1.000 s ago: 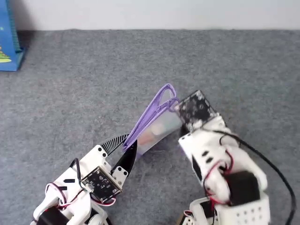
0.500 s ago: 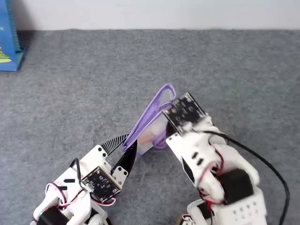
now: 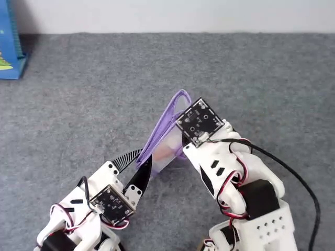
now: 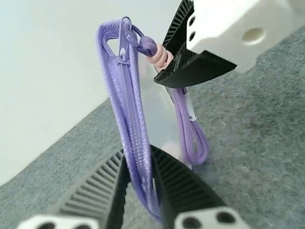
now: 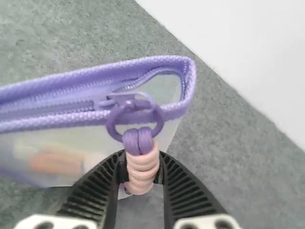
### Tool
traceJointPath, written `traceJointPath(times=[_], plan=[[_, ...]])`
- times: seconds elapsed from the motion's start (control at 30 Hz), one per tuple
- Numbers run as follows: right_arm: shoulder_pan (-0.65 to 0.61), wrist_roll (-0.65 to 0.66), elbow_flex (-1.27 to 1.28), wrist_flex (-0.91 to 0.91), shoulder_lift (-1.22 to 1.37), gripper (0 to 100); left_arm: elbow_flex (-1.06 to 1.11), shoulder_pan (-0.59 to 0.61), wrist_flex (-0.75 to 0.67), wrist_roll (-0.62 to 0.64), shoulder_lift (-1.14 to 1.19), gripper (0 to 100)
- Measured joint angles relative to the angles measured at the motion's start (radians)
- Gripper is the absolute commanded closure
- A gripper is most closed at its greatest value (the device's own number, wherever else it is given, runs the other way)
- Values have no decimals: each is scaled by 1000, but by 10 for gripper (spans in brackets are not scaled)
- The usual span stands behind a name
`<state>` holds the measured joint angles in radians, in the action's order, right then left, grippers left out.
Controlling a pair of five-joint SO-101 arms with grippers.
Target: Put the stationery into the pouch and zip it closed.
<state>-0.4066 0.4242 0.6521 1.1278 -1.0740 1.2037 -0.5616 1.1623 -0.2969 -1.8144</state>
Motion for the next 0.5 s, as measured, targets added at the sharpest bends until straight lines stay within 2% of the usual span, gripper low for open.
traceJointPath(times=[0.23, 0.5], plan=[[130, 115, -2, -21, -57, 991, 2, -3, 0, 0, 0, 990], [250, 163, -5, -143, 0, 991, 2, -5, 0, -3, 0, 990]])
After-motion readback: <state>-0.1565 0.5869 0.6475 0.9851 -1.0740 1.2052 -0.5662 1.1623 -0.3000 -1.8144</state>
